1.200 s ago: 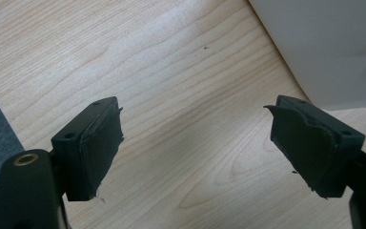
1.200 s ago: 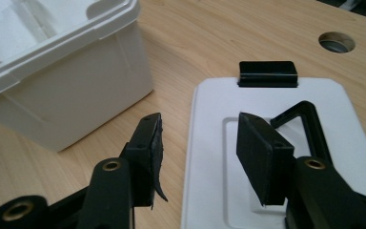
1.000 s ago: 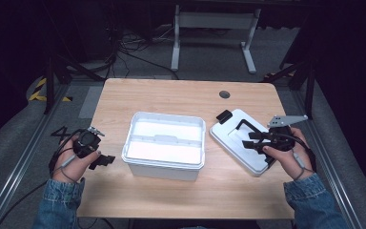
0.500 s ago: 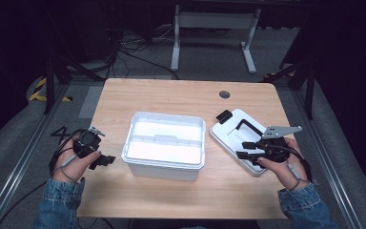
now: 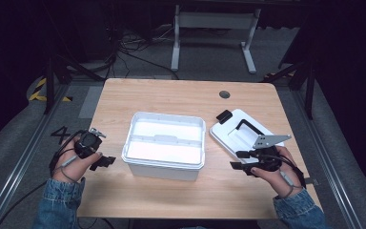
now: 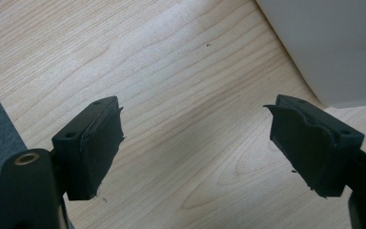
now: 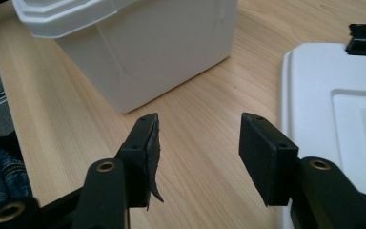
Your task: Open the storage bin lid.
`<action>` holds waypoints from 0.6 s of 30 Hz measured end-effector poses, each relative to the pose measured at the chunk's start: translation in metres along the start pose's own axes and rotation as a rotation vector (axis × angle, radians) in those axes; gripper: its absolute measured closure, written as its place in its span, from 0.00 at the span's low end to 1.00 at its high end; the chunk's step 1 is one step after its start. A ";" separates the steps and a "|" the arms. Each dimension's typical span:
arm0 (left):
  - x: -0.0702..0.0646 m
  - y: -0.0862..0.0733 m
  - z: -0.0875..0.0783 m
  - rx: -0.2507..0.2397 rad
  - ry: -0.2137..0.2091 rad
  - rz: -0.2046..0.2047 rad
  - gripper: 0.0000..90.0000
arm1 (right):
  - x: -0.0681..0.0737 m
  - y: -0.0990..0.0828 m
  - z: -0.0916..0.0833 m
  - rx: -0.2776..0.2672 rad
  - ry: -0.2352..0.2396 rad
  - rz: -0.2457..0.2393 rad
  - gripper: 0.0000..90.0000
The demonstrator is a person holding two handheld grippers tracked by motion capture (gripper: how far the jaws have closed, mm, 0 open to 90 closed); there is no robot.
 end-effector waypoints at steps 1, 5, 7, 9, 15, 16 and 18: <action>-0.001 0.000 0.000 0.001 -0.002 -0.008 0.21 | 0.003 -0.002 0.002 -0.003 0.007 -0.011 0.55; -0.001 0.000 0.000 0.004 -0.006 -0.011 0.21 | 0.008 -0.008 0.009 -0.017 0.033 -0.025 0.55; -0.002 0.000 0.000 0.007 -0.008 -0.012 0.21 | 0.008 -0.012 0.012 -0.013 0.035 -0.031 0.55; -0.002 -0.001 0.001 0.010 -0.010 -0.011 0.21 | 0.009 -0.014 0.013 -0.011 0.035 -0.032 0.55; -0.001 0.000 0.002 0.013 -0.011 0.007 0.21 | 0.013 -0.029 0.026 0.000 0.050 -0.029 0.55; -0.002 -0.001 0.003 0.014 -0.012 0.007 0.21 | 0.014 -0.032 0.029 0.002 0.054 -0.027 0.55; -0.001 0.000 0.003 0.013 -0.012 0.010 0.21 | 0.017 -0.038 0.034 0.013 0.057 -0.029 0.55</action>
Point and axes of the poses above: each handheld gripper's, and its own axes: z roughly forward along the jaws, y roughly out of its top, x roughly to its left, the point moved 10 cm from there along z, roughly forward along the jaws, and after that the axes turned 11 degrees about -x, right-handed, at the moved point
